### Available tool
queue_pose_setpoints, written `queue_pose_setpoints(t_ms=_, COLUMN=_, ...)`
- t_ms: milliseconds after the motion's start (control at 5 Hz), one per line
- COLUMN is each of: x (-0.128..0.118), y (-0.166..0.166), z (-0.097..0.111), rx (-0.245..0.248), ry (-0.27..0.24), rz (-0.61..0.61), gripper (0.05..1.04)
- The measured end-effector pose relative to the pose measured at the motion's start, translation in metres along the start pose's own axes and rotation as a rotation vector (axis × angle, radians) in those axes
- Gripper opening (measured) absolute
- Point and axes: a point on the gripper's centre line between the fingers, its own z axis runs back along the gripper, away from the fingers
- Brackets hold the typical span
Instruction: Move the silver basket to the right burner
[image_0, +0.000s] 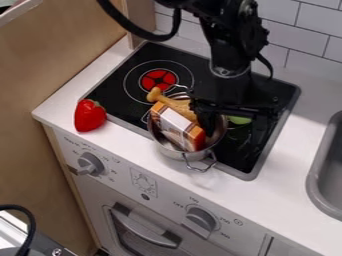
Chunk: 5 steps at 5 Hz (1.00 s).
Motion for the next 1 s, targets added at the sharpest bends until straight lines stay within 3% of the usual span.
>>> queue_pose_setpoints(t_ms=600, x=0.006, y=0.011, z=-0.013, rx=0.038, ry=-0.027, rz=-0.008, gripper=0.978)
queue_pose_setpoints(t_ms=800, x=0.004, y=0.013, z=-0.014, rx=0.041, ry=-0.023, rz=0.006, gripper=0.891)
queue_pose_setpoints(t_ms=1000, x=-0.002, y=0.01, z=-0.016, rx=0.017, ry=0.001, rz=0.037, gripper=0.609)
